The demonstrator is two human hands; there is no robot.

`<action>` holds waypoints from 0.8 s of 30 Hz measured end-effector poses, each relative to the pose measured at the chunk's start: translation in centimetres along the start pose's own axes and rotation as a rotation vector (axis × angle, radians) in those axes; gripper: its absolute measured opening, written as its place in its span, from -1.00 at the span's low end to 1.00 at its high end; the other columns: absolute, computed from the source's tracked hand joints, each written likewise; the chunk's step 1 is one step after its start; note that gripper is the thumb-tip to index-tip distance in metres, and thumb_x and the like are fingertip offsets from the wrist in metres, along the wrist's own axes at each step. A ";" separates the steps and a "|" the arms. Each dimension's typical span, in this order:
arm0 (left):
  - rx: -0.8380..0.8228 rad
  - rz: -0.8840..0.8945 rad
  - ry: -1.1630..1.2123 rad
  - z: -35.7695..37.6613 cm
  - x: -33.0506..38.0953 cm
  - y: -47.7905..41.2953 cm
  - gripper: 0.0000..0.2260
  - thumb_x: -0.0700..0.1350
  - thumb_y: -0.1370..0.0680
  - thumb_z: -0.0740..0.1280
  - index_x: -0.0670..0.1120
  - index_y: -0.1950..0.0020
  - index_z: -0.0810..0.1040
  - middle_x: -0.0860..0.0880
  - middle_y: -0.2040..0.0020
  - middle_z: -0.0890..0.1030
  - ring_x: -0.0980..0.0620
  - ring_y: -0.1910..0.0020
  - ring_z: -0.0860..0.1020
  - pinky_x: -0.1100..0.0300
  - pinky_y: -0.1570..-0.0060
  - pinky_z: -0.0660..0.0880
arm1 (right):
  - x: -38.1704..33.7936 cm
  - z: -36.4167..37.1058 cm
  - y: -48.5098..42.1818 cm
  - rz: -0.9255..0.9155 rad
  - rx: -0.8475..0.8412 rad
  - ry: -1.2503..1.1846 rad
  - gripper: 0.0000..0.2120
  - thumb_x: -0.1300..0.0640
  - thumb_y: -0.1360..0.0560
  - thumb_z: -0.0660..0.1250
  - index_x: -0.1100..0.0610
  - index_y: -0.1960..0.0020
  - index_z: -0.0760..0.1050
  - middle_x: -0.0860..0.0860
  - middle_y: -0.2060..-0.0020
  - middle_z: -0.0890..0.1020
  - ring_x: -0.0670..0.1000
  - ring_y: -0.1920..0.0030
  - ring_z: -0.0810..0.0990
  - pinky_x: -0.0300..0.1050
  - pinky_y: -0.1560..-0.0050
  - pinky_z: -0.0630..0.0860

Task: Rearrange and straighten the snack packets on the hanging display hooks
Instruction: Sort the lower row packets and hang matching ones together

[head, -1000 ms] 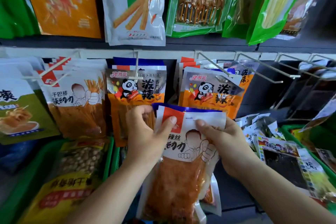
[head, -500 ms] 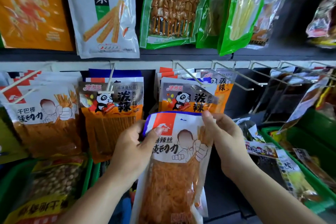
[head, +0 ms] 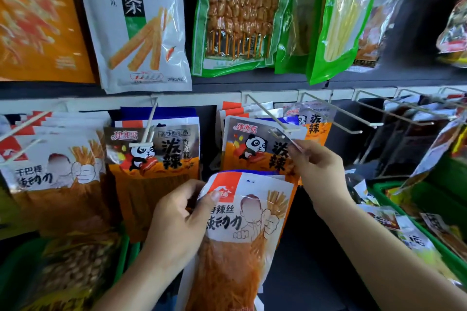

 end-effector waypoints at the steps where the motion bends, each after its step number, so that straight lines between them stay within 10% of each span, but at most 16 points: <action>1: -0.003 -0.002 0.002 -0.1 0.0 0.0 -0.91 -0.03 -0.61 0.38 0.00 -0.01 0.66 0.10 0.13 0.77 0.17 0.15 0.73 0.21 0.21 0.68 | -0.3 -0.2 -0.1 -0.011 -0.003 -0.011 -0.85 0.16 -0.62 0.41 -0.06 0.00 0.71 0.03 0.11 0.74 0.03 0.04 0.68 -0.04 -0.02 0.58; 6: -0.009 -0.026 0.042 0.0 0.3 0.4 -0.90 -0.04 -0.61 0.38 -0.03 -0.02 0.66 0.09 0.12 0.77 0.15 0.14 0.73 0.25 0.22 0.67 | -1.3 -0.2 0.2 0.131 -0.021 -0.262 -0.77 0.21 -0.70 0.27 0.05 0.06 0.63 -0.09 0.26 0.68 0.00 0.23 0.64 -0.08 0.22 0.58; 10: 0.010 -0.009 0.032 -0.1 0.8 0.9 -0.89 -0.05 -0.61 0.38 -0.05 -0.01 0.66 0.09 0.15 0.77 0.16 0.16 0.73 0.26 0.22 0.67 | -2.0 -0.6 0.9 0.098 -0.051 -0.304 -0.81 0.12 -0.46 0.60 0.09 0.00 0.64 0.11 0.02 0.76 0.19 -0.04 0.75 0.19 -0.06 0.69; 16: 0.005 0.006 0.109 0.5 2.1 1.7 -0.93 -0.13 -0.62 0.37 -0.06 -0.02 0.66 0.13 0.16 0.76 0.19 0.20 0.73 0.39 0.33 0.59 | -4.1 -2.1 1.9 0.040 0.044 -0.315 -0.78 0.24 -0.38 0.65 0.07 0.20 0.62 0.16 0.18 0.74 0.24 0.06 0.76 0.31 -0.07 0.68; 24: -0.041 0.015 0.114 4.1 2.9 2.1 -0.93 -0.06 -0.60 0.40 0.03 0.01 0.68 0.09 0.14 0.78 0.11 0.15 0.75 0.06 0.14 0.72 | -2.6 -9.0 1.2 0.167 0.212 -0.274 -0.78 0.00 -0.35 0.68 0.05 0.25 0.66 0.17 0.20 0.74 0.33 0.04 0.75 0.43 -0.03 0.64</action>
Point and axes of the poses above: each hand's wrist, its own y-axis away from the middle knuckle, its own z-axis out of the palm, x = y × z, the point moved 2 cm from there along -y, towards the middle knuckle
